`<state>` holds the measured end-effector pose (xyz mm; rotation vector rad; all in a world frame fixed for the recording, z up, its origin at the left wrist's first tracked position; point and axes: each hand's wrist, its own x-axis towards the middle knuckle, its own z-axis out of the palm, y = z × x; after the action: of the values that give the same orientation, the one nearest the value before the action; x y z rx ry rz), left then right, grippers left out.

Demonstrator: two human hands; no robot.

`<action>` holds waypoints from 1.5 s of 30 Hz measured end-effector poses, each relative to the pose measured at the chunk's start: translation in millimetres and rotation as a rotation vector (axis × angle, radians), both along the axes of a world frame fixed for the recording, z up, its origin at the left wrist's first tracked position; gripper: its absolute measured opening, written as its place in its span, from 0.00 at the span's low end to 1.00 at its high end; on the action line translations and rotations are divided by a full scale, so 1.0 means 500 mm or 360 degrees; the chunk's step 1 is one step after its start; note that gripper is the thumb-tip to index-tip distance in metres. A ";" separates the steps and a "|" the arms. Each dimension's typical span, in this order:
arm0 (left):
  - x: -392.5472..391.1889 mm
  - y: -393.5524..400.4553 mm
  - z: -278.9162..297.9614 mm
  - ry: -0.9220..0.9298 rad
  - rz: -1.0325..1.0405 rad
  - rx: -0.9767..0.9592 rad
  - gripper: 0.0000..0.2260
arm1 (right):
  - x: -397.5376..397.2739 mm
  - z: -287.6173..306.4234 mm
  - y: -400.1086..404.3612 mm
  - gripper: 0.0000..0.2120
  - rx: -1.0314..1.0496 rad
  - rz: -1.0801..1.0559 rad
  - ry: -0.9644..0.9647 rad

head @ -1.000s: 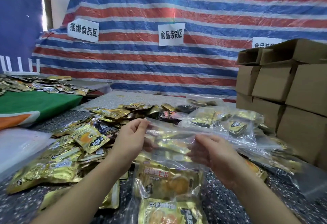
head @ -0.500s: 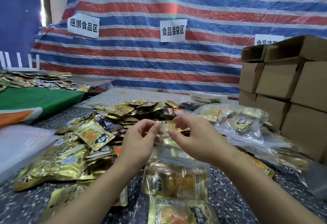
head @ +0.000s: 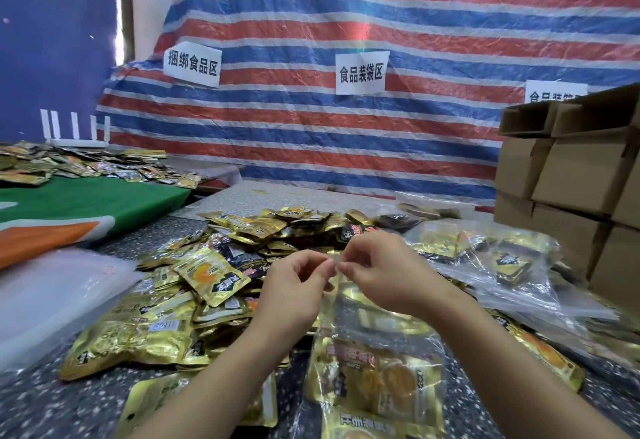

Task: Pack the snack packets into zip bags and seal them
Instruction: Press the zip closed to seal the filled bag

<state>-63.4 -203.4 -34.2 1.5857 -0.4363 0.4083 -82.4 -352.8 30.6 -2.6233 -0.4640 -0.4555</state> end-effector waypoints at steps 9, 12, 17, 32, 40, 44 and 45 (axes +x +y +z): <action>0.002 -0.007 -0.004 0.0016 0.0106 0.0087 0.09 | 0.002 -0.009 0.012 0.13 -0.0081 -0.0064 -0.0020; -0.002 -0.008 -0.002 0.0003 0.0162 0.0127 0.10 | -0.002 -0.009 0.021 0.14 -0.0127 -0.0105 -0.0064; -0.009 -0.008 -0.003 -0.0043 0.0225 0.0147 0.10 | -0.006 -0.001 0.022 0.09 -0.0107 -0.0121 -0.0025; -0.007 -0.007 0.004 0.0170 0.0027 -0.0006 0.07 | -0.003 0.013 -0.001 0.12 -0.0100 -0.0049 0.0136; -0.012 -0.008 0.003 0.0123 0.0063 0.0084 0.09 | -0.001 0.007 0.002 0.13 -0.0092 -0.0096 0.0155; -0.014 -0.008 0.005 0.0105 0.0105 0.0072 0.09 | -0.002 0.000 0.009 0.12 -0.0125 -0.0129 0.0126; -0.014 -0.007 0.005 0.0107 0.0112 0.0067 0.09 | -0.003 -0.001 0.011 0.12 -0.0133 -0.0120 0.0109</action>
<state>-70.3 -206.9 -31.5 1.6542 -0.3401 0.4005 -84.0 -347.5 30.2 -2.7347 -0.3704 -0.3767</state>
